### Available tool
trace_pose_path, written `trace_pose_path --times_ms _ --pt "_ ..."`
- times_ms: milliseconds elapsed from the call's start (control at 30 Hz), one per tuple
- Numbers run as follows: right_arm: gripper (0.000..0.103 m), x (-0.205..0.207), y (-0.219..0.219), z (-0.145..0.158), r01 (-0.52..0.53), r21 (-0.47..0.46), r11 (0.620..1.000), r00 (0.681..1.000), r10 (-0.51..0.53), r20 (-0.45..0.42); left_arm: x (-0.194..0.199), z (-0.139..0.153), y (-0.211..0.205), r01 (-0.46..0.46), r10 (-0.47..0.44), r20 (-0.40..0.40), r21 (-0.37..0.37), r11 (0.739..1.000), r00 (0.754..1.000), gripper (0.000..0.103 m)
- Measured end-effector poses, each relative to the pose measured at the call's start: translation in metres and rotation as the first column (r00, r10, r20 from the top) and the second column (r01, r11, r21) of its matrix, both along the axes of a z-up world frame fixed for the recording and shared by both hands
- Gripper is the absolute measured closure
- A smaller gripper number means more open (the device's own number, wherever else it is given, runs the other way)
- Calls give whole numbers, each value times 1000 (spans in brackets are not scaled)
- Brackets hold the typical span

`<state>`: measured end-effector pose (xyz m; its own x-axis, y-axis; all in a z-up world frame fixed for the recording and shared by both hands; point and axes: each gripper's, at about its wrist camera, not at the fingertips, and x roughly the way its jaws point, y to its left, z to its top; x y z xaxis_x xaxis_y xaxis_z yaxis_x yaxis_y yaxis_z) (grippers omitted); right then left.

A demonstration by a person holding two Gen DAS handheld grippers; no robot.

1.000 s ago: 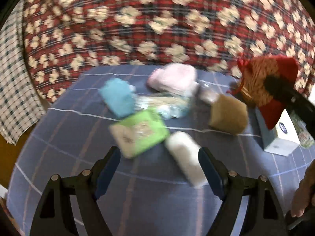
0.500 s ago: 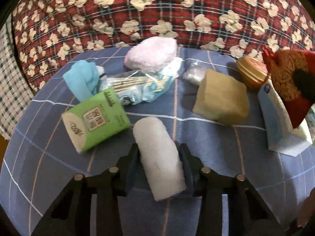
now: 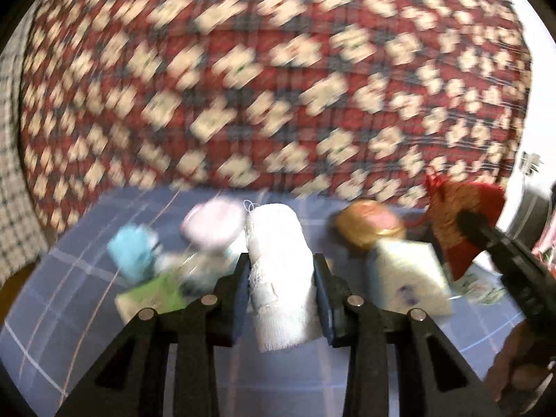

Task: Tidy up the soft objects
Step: 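Carry the pouch and the white roll over the round metal tin with both grippers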

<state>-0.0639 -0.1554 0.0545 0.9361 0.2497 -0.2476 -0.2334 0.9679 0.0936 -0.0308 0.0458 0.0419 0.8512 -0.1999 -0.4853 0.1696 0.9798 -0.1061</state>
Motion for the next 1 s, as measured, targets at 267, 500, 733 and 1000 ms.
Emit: trace_pose_path --times_ms 267,500,733,1000 --pt "91 -10 -82 2 186 -45 981 982 -185 43 2 30 -88 177 -177 83 9 984 981 66" --pt "91 -11 -178 -9 366 -115 923 930 -365 29 0 37 -180 309 -312 117 47 950 943 66" --pt "91 -4 -245 -19 442 -168 881 892 -451 -15 13 24 -262 390 -395 76 76 918 916 66" --pt "91 11 -258 -35 406 -199 892 896 -432 -105 37 -4 -336 428 -429 -13 91 899 903 66"
